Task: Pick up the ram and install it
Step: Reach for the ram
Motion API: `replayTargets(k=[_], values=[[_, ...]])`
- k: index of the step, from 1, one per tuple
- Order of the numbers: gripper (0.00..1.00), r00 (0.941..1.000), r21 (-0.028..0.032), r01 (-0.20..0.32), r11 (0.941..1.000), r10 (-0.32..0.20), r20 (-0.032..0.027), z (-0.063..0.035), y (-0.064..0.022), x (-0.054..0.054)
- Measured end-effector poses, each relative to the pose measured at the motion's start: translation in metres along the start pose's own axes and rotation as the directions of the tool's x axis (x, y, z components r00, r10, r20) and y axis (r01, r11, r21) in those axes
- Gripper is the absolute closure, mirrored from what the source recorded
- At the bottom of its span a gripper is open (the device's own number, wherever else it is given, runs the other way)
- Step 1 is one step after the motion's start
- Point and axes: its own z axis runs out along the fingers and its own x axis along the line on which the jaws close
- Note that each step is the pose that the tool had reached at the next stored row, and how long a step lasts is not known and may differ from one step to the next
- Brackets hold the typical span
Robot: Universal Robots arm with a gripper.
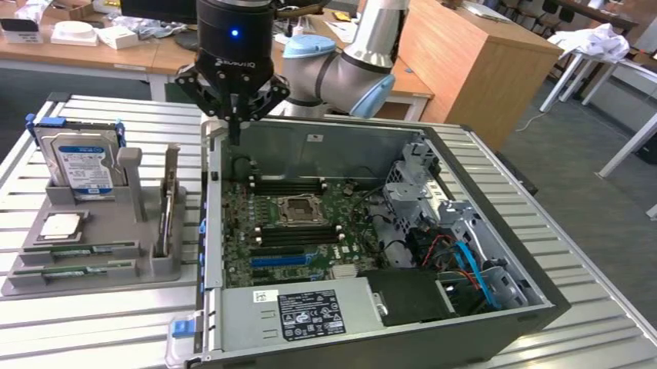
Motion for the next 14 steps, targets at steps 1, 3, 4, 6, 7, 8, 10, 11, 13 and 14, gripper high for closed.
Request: replayTargets(k=[1,3,4,6,7,8,10,11,13,14], values=[[0.90,1.0000,0.0000,0.000,1.0000,0.000,0.0000,0.0000,-0.0002,0.002],[0.90,1.0000,0.0001,0.000,1.0000,0.000,-0.0001,-0.0001,-0.0006,0.008],[0.90,1.0000,0.0001,0.000,1.0000,0.000,-0.0001,-0.0001,-0.0008,0.010],[0.90,1.0000,0.0001,0.000,1.0000,0.000,-0.0001,-0.0002,-0.0012,0.016],[0.90,1.0000,0.0001,0.000,1.0000,0.000,-0.0001,-0.0002,-0.0014,0.019],[0.90,1.0000,0.0000,0.000,1.0000,0.000,0.0000,-0.0002,-0.0016,0.021],[0.90,1.0000,0.0000,0.000,1.0000,0.000,-0.0001,-0.0003,-0.0020,0.026],[0.90,1.0000,0.0000,0.000,1.0000,0.000,0.0000,-0.0003,-0.0022,0.029],[0.90,1.0000,0.0000,0.000,1.0000,0.000,0.0000,-0.0003,-0.0025,0.034],[0.90,1.0000,0.0001,0.000,1.0000,0.000,-0.0001,-0.0004,-0.0027,0.036]])
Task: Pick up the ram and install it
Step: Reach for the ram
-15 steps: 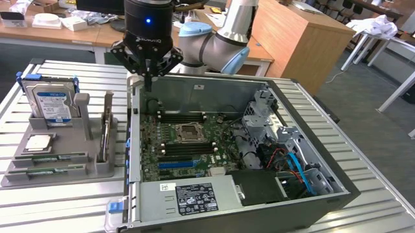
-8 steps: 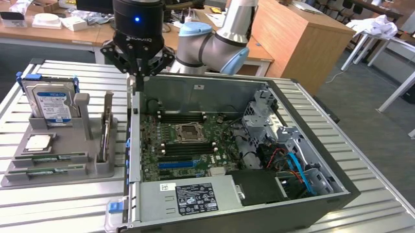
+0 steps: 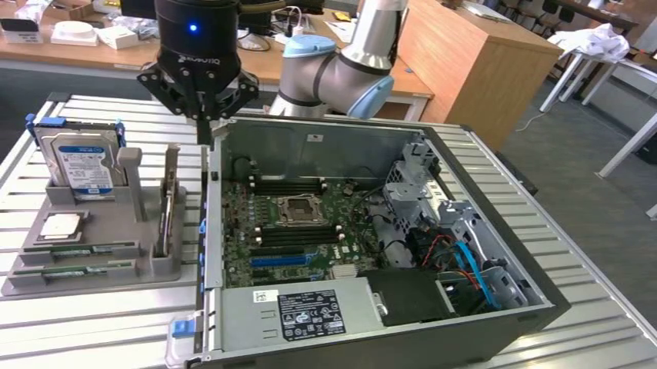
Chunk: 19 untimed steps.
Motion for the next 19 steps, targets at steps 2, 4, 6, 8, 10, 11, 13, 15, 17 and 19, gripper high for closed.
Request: replayTargets(k=[2,4,6,8,10,11,13,15,17,19], values=[[0.90,1.0000,0.0000,0.000,1.0000,0.000,0.0001,0.0000,-0.0003,0.004],[0.90,1.0000,-0.0001,0.000,1.0000,0.000,0.0001,0.0000,-0.0006,0.009],[0.90,1.0000,0.0000,0.000,1.0000,0.000,0.0001,-0.0001,-0.0009,0.013],[0.90,1.0000,0.0000,0.000,1.0000,0.000,0.0000,-0.0001,-0.0013,0.017],[0.90,1.0000,0.0000,0.000,1.0000,0.000,0.0000,-0.0001,-0.0016,0.022],[0.90,1.0000,0.0000,0.000,1.0000,0.000,0.0000,-0.0001,-0.0018,0.024],[0.90,1.0000,0.0000,0.000,1.0000,0.000,0.0000,-0.0001,-0.0021,0.029],[0.90,1.0000,-0.0001,0.000,1.0000,0.000,0.0001,-0.0001,-0.0025,0.034],[0.90,1.0000,0.0000,0.000,1.0000,0.000,0.0001,-0.0002,-0.0029,0.038],[0.90,1.0000,-0.0001,0.000,1.0000,0.000,0.0001,-0.0002,-0.0032,0.043]])
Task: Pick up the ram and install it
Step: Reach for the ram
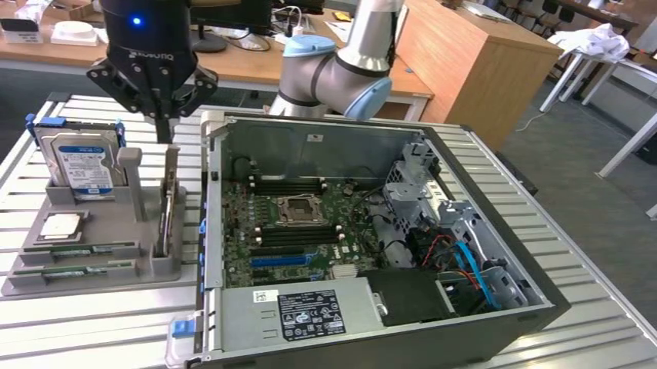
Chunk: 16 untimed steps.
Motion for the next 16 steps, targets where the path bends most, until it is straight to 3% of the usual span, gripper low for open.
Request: replayTargets(k=[16], values=[[0.90,1.0000,0.0000,0.000,1.0000,0.000,0.0000,-0.0003,-0.0029,0.038]])
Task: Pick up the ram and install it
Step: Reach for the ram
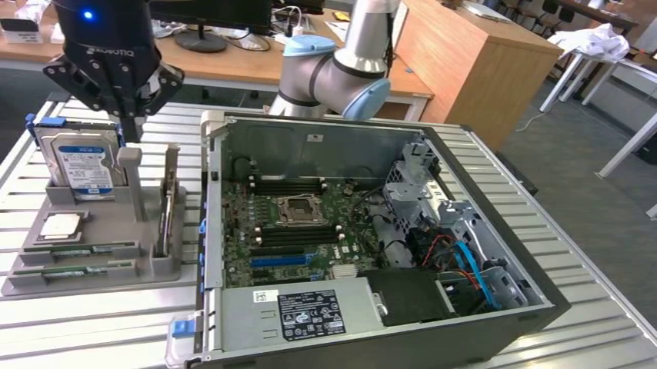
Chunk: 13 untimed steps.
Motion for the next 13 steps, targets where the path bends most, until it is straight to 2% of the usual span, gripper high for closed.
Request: replayTargets(k=[13], values=[[0.90,1.0000,0.0000,0.000,1.0000,0.000,0.0000,-0.0002,-0.0022,0.030]])
